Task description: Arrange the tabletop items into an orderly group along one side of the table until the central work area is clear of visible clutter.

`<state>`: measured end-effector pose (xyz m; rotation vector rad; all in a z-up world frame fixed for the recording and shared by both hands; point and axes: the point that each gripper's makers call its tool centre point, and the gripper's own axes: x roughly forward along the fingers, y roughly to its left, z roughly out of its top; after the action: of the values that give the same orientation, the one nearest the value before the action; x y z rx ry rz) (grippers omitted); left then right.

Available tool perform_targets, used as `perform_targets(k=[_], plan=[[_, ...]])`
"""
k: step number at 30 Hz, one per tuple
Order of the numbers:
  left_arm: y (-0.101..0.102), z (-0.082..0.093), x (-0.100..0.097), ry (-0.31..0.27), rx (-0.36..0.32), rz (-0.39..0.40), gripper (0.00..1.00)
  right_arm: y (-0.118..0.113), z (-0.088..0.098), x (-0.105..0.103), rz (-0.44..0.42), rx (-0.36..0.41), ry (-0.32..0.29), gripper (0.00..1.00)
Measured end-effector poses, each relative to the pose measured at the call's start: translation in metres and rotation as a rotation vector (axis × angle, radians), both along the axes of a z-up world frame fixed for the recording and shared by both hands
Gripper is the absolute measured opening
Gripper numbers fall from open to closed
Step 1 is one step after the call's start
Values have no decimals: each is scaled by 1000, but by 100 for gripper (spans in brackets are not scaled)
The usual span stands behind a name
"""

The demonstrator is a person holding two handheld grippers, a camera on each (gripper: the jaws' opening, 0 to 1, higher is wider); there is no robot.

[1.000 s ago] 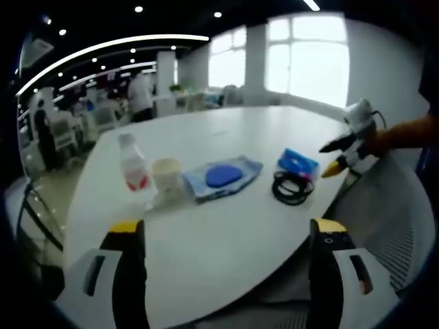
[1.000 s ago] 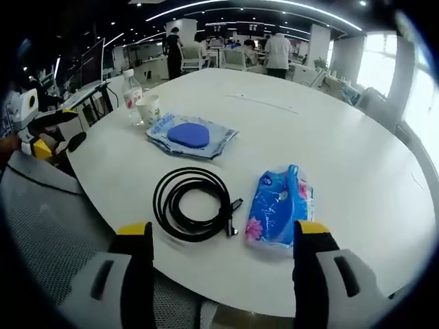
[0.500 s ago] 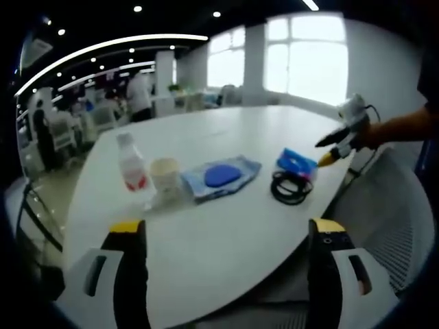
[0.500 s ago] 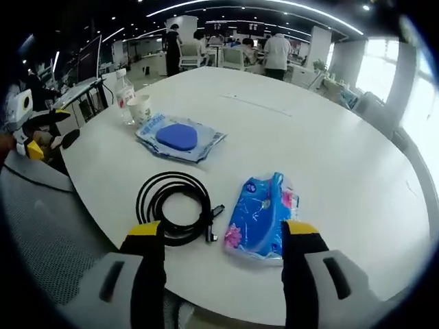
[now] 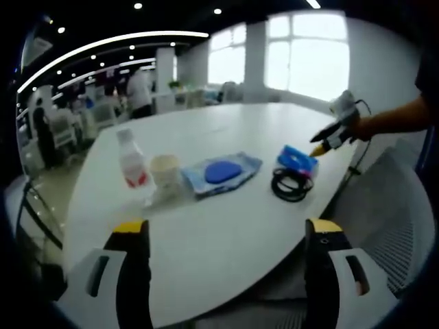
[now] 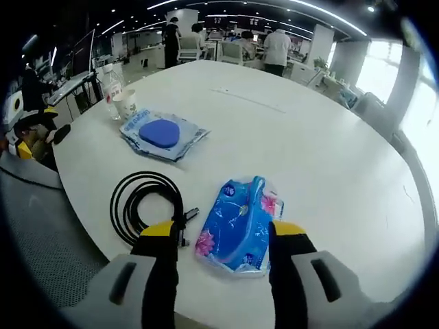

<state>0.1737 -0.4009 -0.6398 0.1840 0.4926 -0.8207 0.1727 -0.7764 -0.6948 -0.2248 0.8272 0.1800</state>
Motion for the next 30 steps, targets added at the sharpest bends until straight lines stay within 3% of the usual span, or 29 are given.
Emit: perform_targets(k=[12,30], plan=[[2,0,1,3,5,8,87,-16,-16,11,-4,3,51,38],[5,-3,1,14,21,25,80,-27,-33,33,43,-51,132,22]])
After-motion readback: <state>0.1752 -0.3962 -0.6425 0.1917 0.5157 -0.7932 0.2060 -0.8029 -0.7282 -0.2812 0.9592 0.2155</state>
